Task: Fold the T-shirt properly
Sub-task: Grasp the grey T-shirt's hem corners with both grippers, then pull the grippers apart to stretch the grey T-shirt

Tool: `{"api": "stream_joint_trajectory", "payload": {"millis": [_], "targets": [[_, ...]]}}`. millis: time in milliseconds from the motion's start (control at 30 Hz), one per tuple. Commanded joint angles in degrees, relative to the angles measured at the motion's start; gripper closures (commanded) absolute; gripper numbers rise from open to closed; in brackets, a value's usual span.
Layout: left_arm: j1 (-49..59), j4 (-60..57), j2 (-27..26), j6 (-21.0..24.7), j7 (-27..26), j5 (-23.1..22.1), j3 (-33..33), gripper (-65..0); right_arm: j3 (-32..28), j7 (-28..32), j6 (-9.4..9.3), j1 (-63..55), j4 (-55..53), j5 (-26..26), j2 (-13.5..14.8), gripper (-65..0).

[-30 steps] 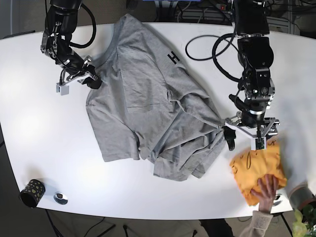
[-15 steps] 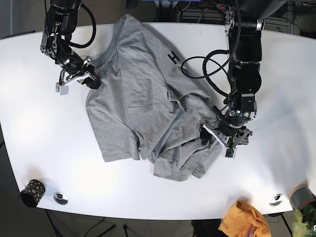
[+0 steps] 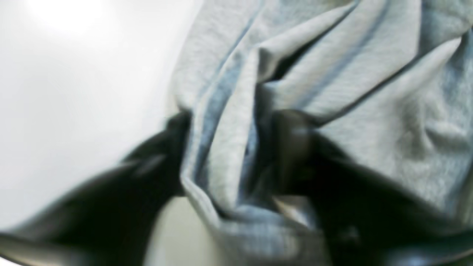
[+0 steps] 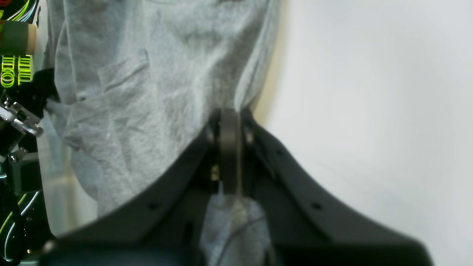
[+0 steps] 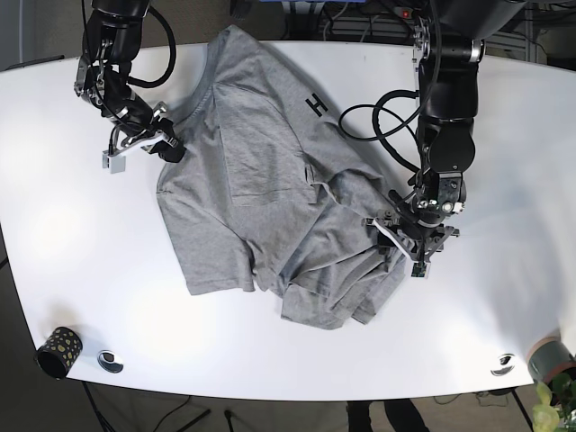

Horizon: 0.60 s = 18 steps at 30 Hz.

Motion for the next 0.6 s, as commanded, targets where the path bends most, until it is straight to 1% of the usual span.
{"api": "stream_joint_trajectory", "payload": {"millis": [0, 33, 67, 167, 233, 333, 467, 567], "targets": [[-1.69, -1.04, -0.14, 0.07, -2.12, -0.05, -0.02, -9.2, 0.16, 0.26, -0.01, 0.30, 0.84, 0.03, 0.58, 0.0], [-2.13, -1.57, -0.14, 0.07, -2.12, -0.05, -0.02, -3.3, 0.16, 0.26, -0.01, 0.30, 0.84, 0.03, 0.58, 0.0], [-2.31, -1.66, -0.14, 0.07, -2.03, -0.05, -0.02, 0.0, 0.16, 0.26, -0.01, 0.39, 0.84, 0.03, 0.67, 0.0], [-1.61, 0.98, -0.14, -0.02, -2.03, -0.05, -0.28, -1.1, 0.16, 0.26, -0.01, 0.65, 0.93, 0.03, 1.11, 0.0], [-0.73, 4.67, -0.14, -0.02, -2.03, -0.05, -0.37, 0.0, 0.16, 0.35, -0.01, 0.92, 0.93, 0.03, 1.28, 0.0], [1.30, 12.15, -0.84, 0.07, -1.86, -0.05, -0.37, -0.1, 0.24, 0.35, -0.01, 3.03, 1.11, 0.03, 3.31, 0.0], [2.26, 20.32, -1.81, 0.07, 4.03, -0.05, -0.46, -0.1, 0.16, 0.35, -0.01, 7.07, 1.19, 0.03, 4.45, 0.0], [2.26, 24.89, -1.81, 0.07, 6.93, -0.05, -3.09, -0.1, -0.19, 0.35, 0.08, 11.55, 0.84, 0.03, 6.30, 0.0]]}}
